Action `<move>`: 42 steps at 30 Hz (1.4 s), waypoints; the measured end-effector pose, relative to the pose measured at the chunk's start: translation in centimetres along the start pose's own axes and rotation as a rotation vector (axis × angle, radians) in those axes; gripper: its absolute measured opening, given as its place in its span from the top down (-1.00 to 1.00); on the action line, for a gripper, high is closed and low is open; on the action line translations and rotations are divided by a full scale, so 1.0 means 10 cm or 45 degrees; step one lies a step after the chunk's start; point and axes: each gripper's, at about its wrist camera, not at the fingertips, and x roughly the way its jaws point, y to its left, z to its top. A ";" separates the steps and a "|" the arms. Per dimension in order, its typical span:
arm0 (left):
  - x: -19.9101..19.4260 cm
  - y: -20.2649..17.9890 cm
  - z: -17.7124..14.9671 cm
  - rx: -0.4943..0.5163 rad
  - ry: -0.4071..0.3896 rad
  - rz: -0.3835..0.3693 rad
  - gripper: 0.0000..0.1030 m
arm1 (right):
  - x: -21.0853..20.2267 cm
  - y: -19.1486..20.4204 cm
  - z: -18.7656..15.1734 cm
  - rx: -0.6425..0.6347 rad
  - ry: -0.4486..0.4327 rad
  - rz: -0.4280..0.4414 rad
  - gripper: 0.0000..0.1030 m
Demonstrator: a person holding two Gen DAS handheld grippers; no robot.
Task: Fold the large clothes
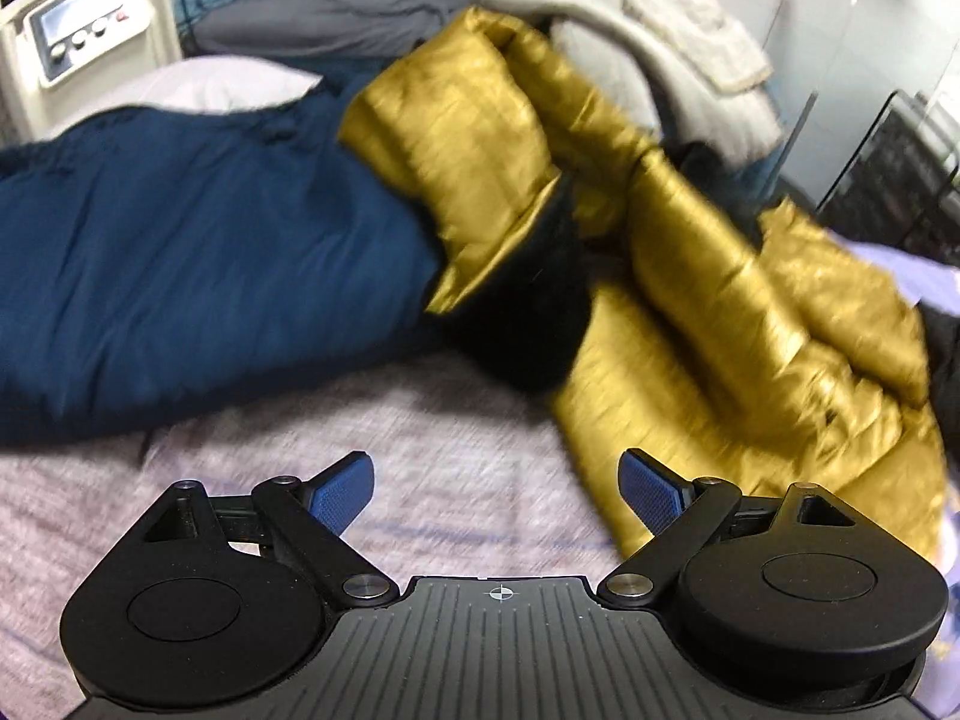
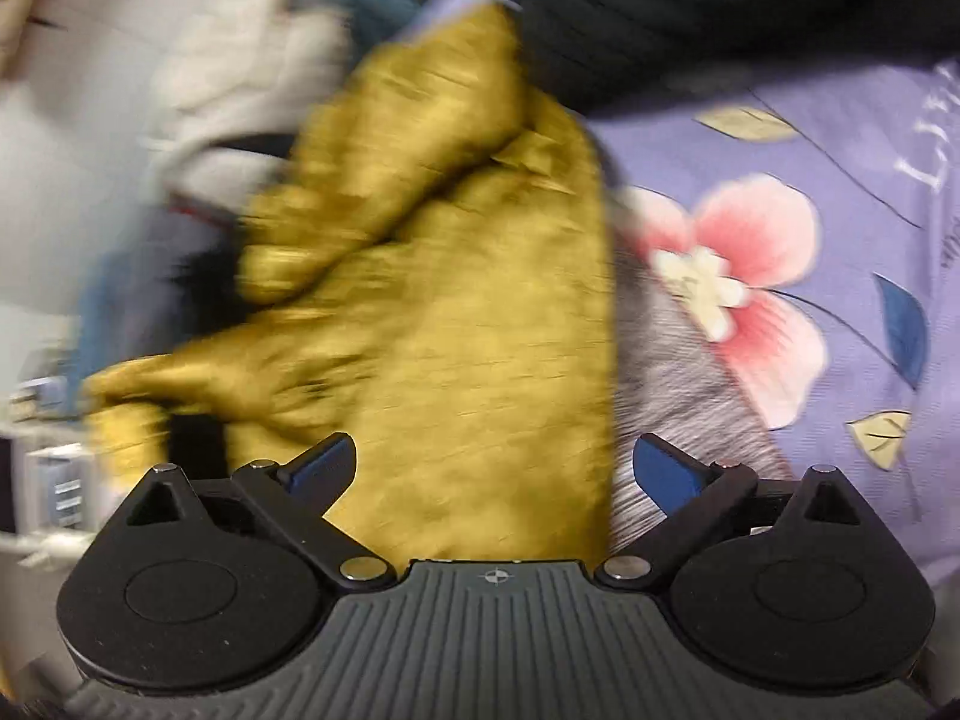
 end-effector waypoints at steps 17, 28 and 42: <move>0.17 -0.25 -0.28 0.145 0.155 -0.065 -1.00 | -0.50 -0.05 -0.21 -0.132 -0.173 0.243 0.93; 0.31 -0.51 -0.06 0.227 0.098 -0.146 -1.00 | -1.24 -0.63 0.23 -0.009 -0.511 -0.007 0.92; 0.30 -0.26 -0.34 0.188 0.184 -0.089 -1.00 | 0.04 -1.11 -0.19 0.041 -0.106 -0.114 -0.38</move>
